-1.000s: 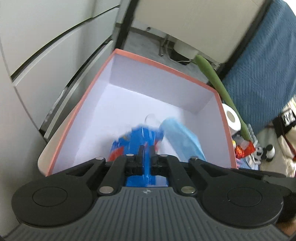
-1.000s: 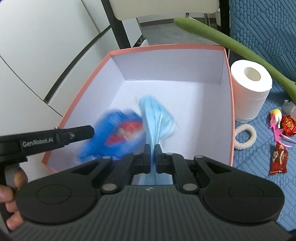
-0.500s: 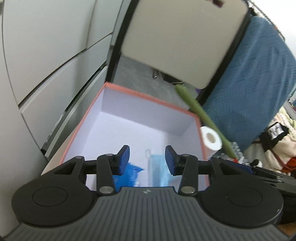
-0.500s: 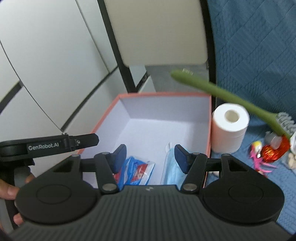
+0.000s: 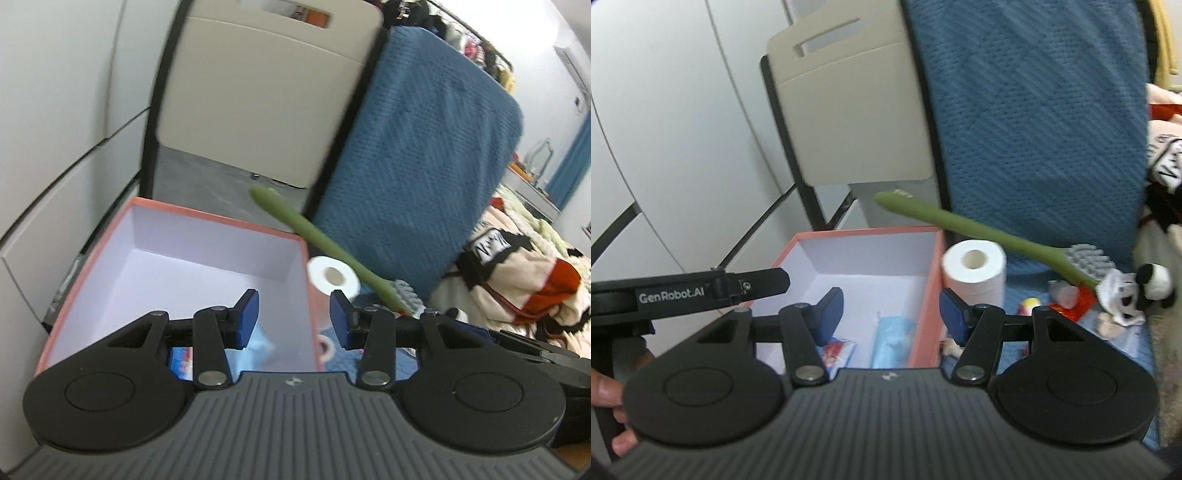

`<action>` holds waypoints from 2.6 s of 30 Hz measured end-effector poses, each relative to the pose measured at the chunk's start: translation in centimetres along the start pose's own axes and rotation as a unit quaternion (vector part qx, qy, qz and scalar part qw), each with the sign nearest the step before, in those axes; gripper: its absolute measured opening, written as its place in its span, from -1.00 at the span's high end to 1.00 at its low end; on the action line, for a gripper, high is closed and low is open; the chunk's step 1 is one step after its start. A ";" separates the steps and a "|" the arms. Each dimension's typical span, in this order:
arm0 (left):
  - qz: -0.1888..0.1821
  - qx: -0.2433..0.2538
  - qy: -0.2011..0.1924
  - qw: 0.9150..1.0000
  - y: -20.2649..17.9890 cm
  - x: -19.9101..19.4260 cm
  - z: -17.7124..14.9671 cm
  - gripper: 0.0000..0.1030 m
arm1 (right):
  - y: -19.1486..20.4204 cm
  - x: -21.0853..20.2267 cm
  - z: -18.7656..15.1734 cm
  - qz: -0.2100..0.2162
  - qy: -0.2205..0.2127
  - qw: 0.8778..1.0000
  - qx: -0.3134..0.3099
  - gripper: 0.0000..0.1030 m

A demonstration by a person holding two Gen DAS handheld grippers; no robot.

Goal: Organize soft objects
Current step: 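Withdraw both open tools from the box back over the chair seat, then move the left tool to the red candy packet while the right tool approaches the panda plush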

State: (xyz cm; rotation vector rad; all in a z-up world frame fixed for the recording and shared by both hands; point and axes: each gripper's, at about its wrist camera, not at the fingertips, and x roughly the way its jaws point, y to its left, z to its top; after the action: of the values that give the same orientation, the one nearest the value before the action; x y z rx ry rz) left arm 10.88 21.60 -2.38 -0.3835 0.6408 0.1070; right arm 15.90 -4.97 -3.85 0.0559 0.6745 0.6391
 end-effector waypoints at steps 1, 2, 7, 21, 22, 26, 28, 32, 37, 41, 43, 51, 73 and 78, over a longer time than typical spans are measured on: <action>-0.004 0.004 0.000 1.000 -0.7 0.0 -0.2 0.06 | -0.5 -0.5 -0.2 -0.005 -0.003 1.000 0.002 -0.17; -0.008 0.008 0.000 1.000 -1.3 -0.1 -0.5 0.07 | -0.9 -1.0 -0.4 -0.009 -0.005 1.000 0.003 -0.17; -0.029 0.016 0.005 0.999 -3.9 -0.1 -2.2 0.07 | -3.4 -3.0 -1.9 -0.034 -0.013 0.999 0.020 -0.17; -0.070 0.045 0.011 0.996 -8.6 1.2 -7.4 0.06 | -8.0 -6.3 -6.1 -0.098 -0.035 0.994 0.030 -0.17; -0.072 0.045 0.013 0.996 -8.8 1.4 -7.7 0.06 | -8.4 -6.4 -6.4 -0.102 -0.033 0.994 0.033 -0.17; -0.077 0.045 0.019 0.996 -9.9 2.0 -8.3 0.06 | -9.6 -7.1 -7.2 -0.111 -0.034 0.992 0.040 -0.17; -0.082 0.054 0.020 0.995 -10.7 2.1 -8.6 0.06 | -10.1 -7.3 -7.6 -0.117 -0.035 0.991 0.044 -0.17; -0.090 0.061 0.024 0.994 -12.0 2.6 -9.5 0.02 | -11.1 -7.8 -8.6 -0.127 -0.034 0.990 0.049 -0.17; -0.092 0.066 0.034 0.993 -13.3 3.3 -11.0 0.00 | -12.5 -8.3 -10.0 -0.141 -0.027 0.988 0.054 -0.17; -0.099 0.074 0.037 0.992 -14.4 3.5 -12.1 0.00 | -13.3 -9.2 -11.1 -0.144 -0.026 0.988 0.047 -0.17; -0.098 0.078 0.034 0.992 -15.0 3.6 -12.7 0.00 | -13.7 -9.6 -11.6 -0.148 -0.023 0.988 0.049 -0.17; -0.102 0.082 0.047 0.990 -16.7 4.9 -15.0 0.00 | -15.9 -9.6 -14.1 -0.167 -0.022 0.982 0.082 -0.17; -0.048 0.077 0.072 0.993 -17.1 13.7 -15.6 0.00 | -20.3 -4.2 -13.0 -0.164 -0.057 0.977 0.121 -0.17; -0.032 0.072 0.079 0.994 -16.4 15.5 -15.5 0.00 | -20.8 -1.5 -12.4 -0.158 -0.055 0.980 0.104 -0.17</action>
State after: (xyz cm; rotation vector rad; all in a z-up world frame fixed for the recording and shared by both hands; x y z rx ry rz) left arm 18.09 0.27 -17.90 -0.2747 0.7875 -0.0307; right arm 18.68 -24.54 -17.98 0.1743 0.6239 0.2561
